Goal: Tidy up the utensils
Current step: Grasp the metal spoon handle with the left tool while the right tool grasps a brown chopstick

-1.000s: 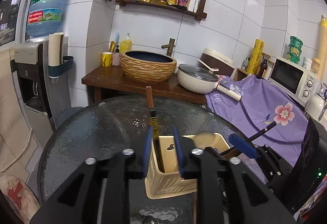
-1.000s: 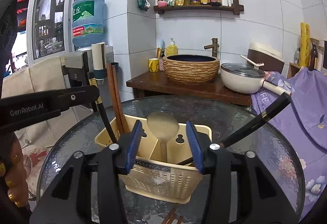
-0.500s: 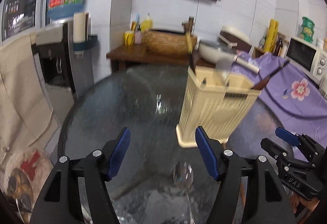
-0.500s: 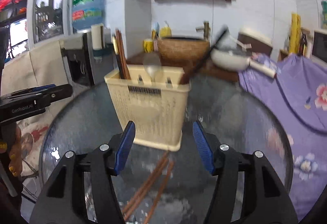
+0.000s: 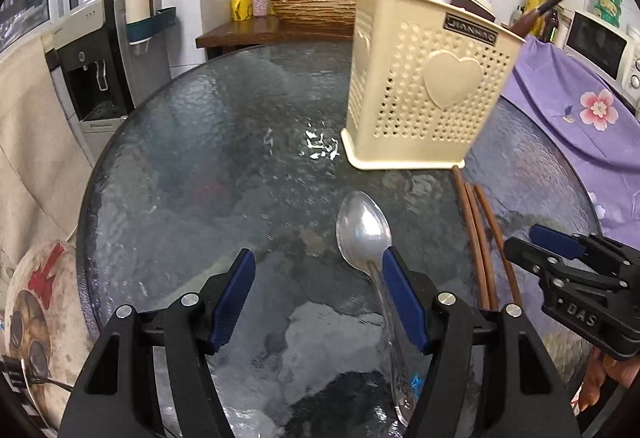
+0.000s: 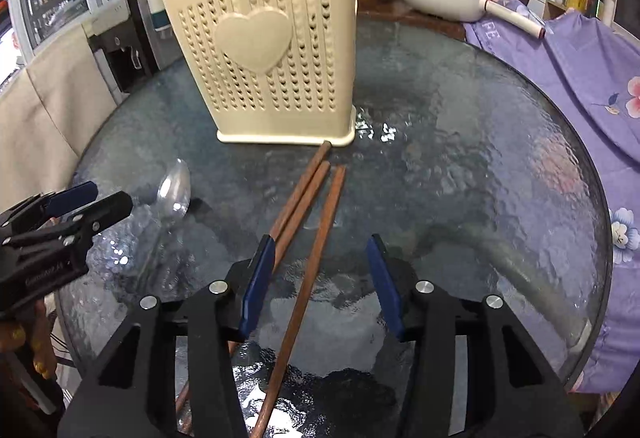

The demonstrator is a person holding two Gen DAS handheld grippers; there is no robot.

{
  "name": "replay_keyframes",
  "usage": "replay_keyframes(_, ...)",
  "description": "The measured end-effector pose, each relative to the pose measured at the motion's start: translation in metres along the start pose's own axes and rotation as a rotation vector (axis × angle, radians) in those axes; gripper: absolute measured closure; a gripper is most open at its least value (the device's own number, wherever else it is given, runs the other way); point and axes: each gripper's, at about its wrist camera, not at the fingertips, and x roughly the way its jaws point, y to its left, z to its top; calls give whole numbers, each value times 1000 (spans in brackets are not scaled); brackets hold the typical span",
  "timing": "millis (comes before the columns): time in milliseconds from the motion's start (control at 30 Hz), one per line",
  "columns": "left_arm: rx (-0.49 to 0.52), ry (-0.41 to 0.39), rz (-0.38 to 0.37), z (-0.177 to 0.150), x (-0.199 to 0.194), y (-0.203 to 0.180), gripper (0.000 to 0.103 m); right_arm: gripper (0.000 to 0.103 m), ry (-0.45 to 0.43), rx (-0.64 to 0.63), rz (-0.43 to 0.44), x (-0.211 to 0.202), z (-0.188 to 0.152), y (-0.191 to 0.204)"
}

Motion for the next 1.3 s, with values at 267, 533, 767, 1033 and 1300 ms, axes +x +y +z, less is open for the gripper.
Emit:
replay_keyframes(267,17,32,-4,-10,7,-7,38,67,48,13,-1,14,-4,2)
replay_keyframes(533,51,53,-2,-11,16,-20,38,76,58,19,-14,22,6,-2)
replay_keyframes(767,62,65,8,-11,24,-27,38,79,64,-7,-33,33,16,-5)
replay_keyframes(1033,72,71,26,-5,33,-30,38,83,73,-38,-55,46,29,-8)
replay_keyframes(1300,94,83,53,8,46,-39,42,90,78,-47,-50,53,36,-12)
